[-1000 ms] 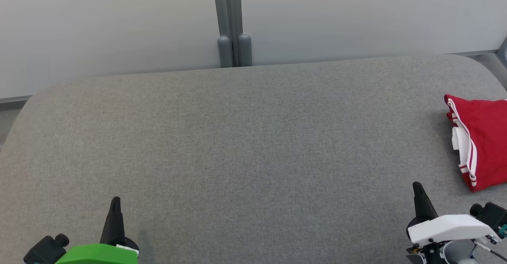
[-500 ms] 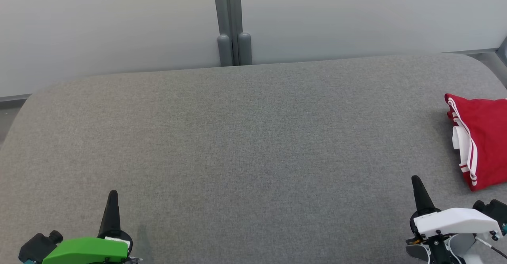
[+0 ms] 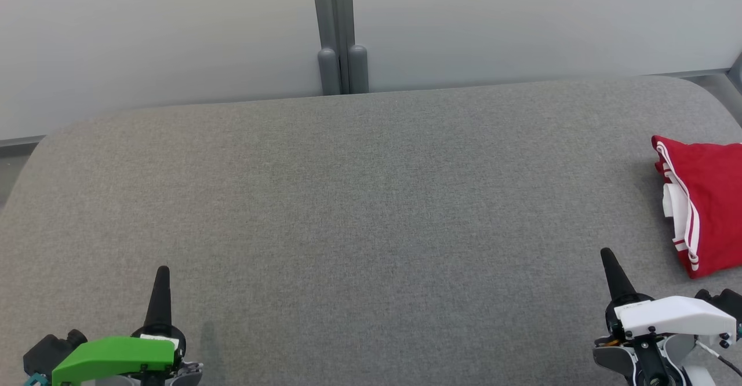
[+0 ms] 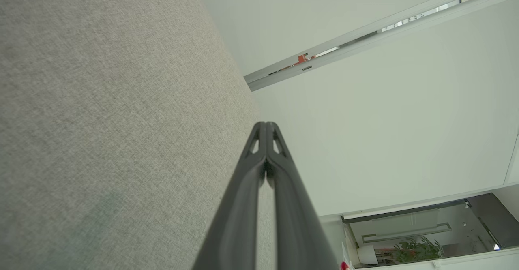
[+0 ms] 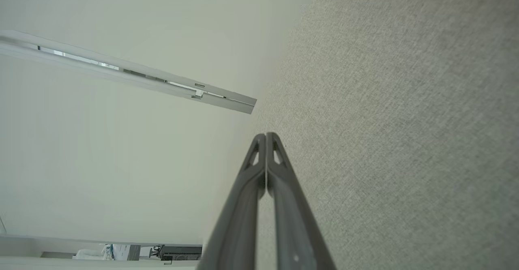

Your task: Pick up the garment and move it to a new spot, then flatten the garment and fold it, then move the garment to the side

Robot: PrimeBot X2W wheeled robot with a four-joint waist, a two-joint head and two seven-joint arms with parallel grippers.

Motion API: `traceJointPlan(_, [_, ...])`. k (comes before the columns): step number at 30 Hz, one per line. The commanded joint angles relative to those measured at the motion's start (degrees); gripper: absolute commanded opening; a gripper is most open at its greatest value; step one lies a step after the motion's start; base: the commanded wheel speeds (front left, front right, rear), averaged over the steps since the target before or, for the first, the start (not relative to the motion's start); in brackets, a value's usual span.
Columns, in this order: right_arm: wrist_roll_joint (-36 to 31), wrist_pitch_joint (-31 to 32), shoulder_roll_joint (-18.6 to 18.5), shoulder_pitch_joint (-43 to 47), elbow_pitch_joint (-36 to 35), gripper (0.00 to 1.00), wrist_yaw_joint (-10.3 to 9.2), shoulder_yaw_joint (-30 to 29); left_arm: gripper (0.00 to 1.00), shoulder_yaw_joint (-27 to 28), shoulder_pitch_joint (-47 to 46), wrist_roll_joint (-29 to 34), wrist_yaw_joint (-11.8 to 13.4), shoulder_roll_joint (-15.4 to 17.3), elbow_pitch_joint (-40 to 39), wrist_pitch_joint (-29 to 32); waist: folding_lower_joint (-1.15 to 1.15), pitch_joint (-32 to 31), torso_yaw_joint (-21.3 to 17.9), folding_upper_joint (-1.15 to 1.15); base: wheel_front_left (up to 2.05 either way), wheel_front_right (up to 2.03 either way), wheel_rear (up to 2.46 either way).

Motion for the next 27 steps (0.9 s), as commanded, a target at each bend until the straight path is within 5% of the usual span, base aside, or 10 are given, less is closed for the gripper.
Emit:
traceJointPlan(1, [1.69, 0.41, -0.32, -1.36, -0.69, 0.00, -0.02, -0.16, 0.00, 0.30, -1.39, -1.62, -0.12, 0.58, -0.64, 0.37, 0.00, 0.03, 0.00, 0.00, 0.00, 0.00, 0.00])
traceJointPlan(27, [14.83, 3.70, -0.45, -2.50, -1.46, 0.00, -0.01, -0.51, 0.00, 1.41, -3.49, -13.18, -0.16, 0.54, -0.66, 3.73, 0.00, 0.50, 0.01, 0.00, 0.00, 0.00, 0.00])
